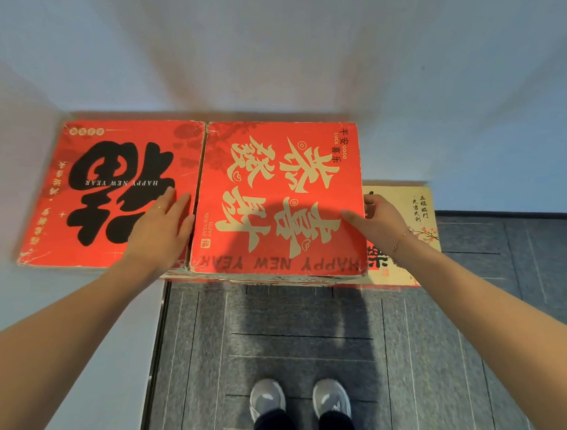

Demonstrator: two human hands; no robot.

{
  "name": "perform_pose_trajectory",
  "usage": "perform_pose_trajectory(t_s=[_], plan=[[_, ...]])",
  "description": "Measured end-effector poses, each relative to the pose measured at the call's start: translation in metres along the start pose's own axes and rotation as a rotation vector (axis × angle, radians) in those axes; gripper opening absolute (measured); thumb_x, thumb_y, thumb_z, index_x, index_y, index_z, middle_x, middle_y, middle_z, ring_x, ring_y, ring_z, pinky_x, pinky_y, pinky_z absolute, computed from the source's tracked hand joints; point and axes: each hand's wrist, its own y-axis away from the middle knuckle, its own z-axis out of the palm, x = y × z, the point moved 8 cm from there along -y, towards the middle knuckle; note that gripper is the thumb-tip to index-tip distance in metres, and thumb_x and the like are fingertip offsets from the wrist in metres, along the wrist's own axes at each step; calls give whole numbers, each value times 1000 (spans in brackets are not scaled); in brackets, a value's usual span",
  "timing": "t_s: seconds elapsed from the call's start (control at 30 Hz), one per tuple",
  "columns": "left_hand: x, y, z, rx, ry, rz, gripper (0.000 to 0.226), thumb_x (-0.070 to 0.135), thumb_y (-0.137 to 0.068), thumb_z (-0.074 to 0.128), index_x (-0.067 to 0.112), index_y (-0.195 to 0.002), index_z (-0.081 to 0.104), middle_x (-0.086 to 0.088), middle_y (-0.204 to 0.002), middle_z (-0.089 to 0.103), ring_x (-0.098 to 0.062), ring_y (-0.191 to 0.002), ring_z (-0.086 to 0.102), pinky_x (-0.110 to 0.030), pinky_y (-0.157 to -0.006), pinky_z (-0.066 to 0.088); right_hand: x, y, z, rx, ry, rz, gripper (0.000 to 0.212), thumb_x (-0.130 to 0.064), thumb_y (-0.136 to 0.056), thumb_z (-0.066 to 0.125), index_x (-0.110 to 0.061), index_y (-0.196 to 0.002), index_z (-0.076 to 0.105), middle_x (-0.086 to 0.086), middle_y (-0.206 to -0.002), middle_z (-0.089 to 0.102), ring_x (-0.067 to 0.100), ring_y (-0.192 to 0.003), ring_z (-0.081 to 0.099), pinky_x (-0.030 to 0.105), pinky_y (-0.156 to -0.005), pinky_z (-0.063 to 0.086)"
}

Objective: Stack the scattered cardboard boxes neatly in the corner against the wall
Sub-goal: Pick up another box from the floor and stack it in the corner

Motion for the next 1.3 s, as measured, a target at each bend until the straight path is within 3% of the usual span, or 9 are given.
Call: perform_pose_trajectory(t_s=[0.13,0.23,0.47,0.7,0.87,1.03,1.17,1.23,1.3], plan=[[-19,6,21,-96,-43,-9,61,47,-98,18,20,-152,15,-11,-160,3,-31,-147,3,-49,-118,16,6,0,6,-34,29,37,49,-38,-89,59,-13,-129,47,4,-111,61,19,-91,56,29,-72,46],[-17,16,20,-71,105,2,56,38,-101,30,16,-151,19,-10,-160,4,-29,-147,1,-46,-119,8,8,2,11,-39,28,47,36,-38,-92,55,-14,-119,54,6,-111,63,23,-90,58,32,-77,48],[-17,17,21,-88,143,25,56,35,-100,35,17,-151,19,-12,-160,5,-31,-147,2,-48,-119,9,8,3,11,-34,72,60,42,-41,-92,53,-14,-124,52,7,-116,63,28,-100,61,31,-77,48],[-20,11,22,-115,213,27,56,34,-100,37,18,-151,20,-9,-160,5,-27,-147,0,-44,-119,6,9,0,14,-28,98,84,41,-42,-93,51,-13,-122,55,7,-110,64,21,-84,55,27,-68,42],[-15,12,21,-74,176,33,55,34,-101,34,16,-151,21,-12,-159,6,-31,-147,2,-49,-119,9,17,-1,13,-52,80,98,45,-46,-90,53,-13,-120,54,7,-108,65,22,-84,59,23,-55,44],[-19,9,14,-87,12,-19,63,53,-96,20,25,-152,16,-8,-160,9,-28,-147,8,-50,-115,23,16,1,12,-93,58,109,49,-48,-90,51,-12,-121,51,4,-103,62,22,-87,60,27,-64,48],[-8,11,-4,-79,95,-88,63,51,-96,34,25,-151,20,-8,-159,12,-29,-145,19,-48,-113,30,7,4,7,-96,54,93,47,-47,-89,53,-13,-121,54,4,-108,65,25,-95,63,35,-78,53],[0,11,-11,-89,89,-80,66,55,-94,35,26,-151,18,-6,-159,11,-30,-144,21,-49,-112,31,3,7,1,-87,66,92,43,-45,-89,55,-13,-118,53,4,-101,63,25,-93,62,32,-74,48],[11,12,-18,-117,91,-59,70,60,-92,34,27,-151,18,-4,-159,11,-29,-144,21,-49,-111,33,-1,10,-8,-80,90,92,54,-45,-89,55,-9,-129,47,4,-99,57,21,-86,56,30,-71,42]])
